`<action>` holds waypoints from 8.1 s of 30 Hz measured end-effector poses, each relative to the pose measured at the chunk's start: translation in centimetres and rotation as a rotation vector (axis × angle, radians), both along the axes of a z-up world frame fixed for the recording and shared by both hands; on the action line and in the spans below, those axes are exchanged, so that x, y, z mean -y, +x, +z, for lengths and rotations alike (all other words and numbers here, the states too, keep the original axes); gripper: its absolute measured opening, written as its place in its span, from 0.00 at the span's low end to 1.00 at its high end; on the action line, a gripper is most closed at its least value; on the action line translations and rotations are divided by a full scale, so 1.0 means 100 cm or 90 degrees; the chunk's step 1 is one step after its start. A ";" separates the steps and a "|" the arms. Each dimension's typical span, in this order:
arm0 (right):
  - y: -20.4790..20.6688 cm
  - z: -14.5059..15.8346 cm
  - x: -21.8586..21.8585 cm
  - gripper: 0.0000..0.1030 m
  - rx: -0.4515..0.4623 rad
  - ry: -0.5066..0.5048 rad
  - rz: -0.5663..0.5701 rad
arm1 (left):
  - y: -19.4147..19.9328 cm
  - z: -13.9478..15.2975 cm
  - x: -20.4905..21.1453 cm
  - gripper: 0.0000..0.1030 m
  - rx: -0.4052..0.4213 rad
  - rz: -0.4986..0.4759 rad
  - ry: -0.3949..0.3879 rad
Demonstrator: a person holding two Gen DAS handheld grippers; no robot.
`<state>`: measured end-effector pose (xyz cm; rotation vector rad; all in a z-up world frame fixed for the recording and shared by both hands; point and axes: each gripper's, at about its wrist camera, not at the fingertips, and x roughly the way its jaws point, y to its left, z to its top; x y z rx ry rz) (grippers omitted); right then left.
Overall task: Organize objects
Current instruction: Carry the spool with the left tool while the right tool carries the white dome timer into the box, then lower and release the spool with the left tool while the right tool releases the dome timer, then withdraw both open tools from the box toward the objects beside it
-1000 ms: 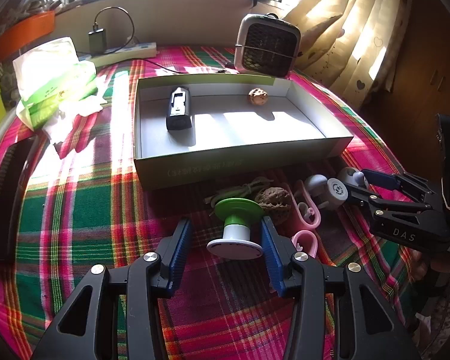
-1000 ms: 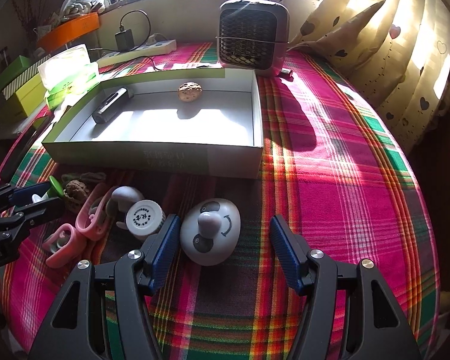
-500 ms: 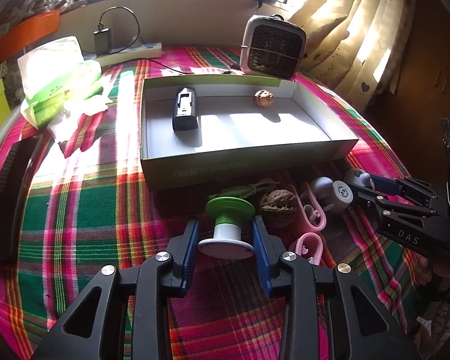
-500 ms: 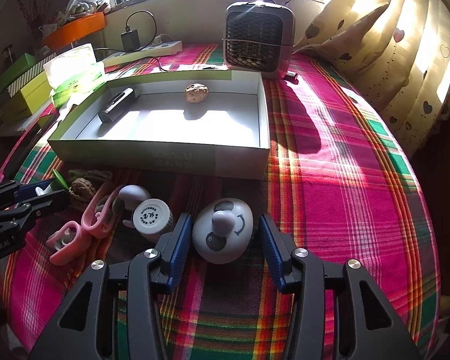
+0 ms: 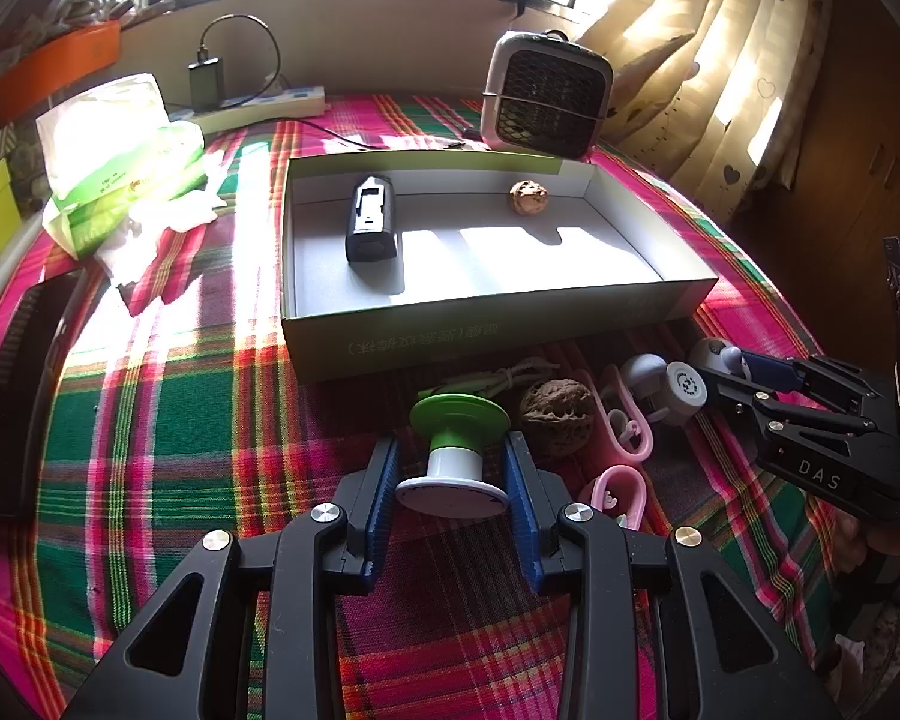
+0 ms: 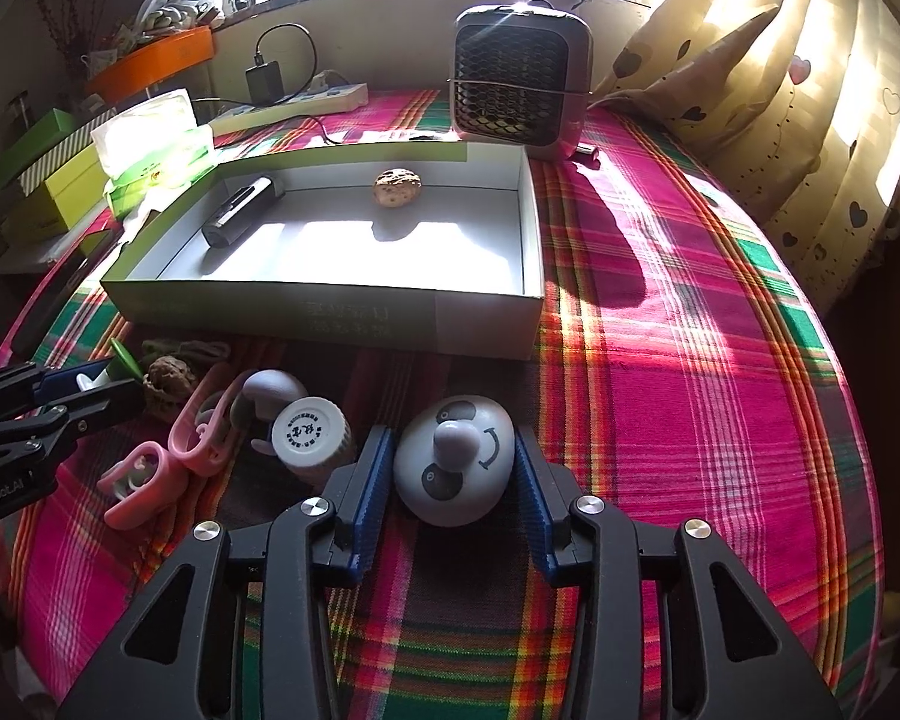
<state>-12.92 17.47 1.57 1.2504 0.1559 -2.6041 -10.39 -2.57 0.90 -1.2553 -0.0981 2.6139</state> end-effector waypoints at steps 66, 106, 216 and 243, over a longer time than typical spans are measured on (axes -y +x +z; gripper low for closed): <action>-0.056 0.048 0.017 0.40 -0.056 -0.017 0.032 | -0.065 0.039 -0.017 0.31 -0.037 -0.016 0.009; -0.143 0.010 0.042 0.40 -0.011 0.037 0.045 | -0.139 0.012 -0.022 0.31 0.003 0.002 -0.019; 0.014 0.025 0.026 0.48 -0.059 -0.012 0.050 | 0.017 0.029 -0.004 0.38 -0.038 -0.044 0.025; 0.004 -0.002 0.021 0.53 0.003 -0.007 0.037 | 0.028 0.006 -0.021 0.40 0.011 -0.089 0.041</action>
